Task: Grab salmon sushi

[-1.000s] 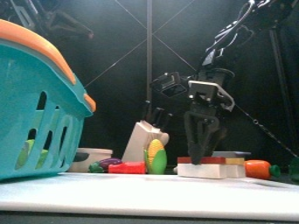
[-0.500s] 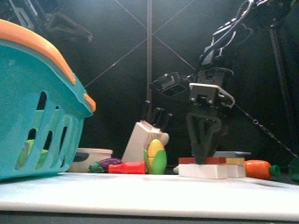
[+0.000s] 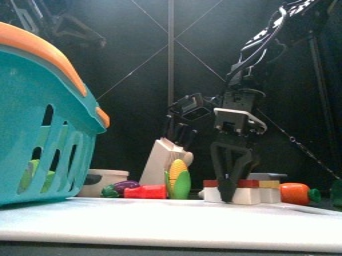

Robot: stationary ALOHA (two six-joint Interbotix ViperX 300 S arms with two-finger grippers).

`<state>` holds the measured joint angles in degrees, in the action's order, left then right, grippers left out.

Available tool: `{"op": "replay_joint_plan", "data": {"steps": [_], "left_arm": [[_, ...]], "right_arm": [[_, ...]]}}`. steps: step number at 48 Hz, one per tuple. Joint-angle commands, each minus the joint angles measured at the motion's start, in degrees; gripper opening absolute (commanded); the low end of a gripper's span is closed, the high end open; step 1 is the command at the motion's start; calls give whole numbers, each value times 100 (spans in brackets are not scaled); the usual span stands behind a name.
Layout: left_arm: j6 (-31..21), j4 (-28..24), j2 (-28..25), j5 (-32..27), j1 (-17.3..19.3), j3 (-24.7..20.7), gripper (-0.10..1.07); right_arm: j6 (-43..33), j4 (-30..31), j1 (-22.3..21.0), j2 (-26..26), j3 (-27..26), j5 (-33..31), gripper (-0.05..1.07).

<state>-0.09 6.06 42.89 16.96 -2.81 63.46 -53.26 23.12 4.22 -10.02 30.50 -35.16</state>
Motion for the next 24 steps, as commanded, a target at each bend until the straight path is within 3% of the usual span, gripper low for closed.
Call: {"op": "replay_joint_plan", "data": {"steps": [1,13,24], "left_arm": [[9,0,-9,18,0,-62,49],[9,0,-9,18,0,-53,49],[18,-9,-9,18,9,-53,49]], "right_arm": [[-9,-9,-53,105,-26,0,79],[-18,26,-18,220,-44,-70,54],[0,44,70,765,-70,-185,53]]}}
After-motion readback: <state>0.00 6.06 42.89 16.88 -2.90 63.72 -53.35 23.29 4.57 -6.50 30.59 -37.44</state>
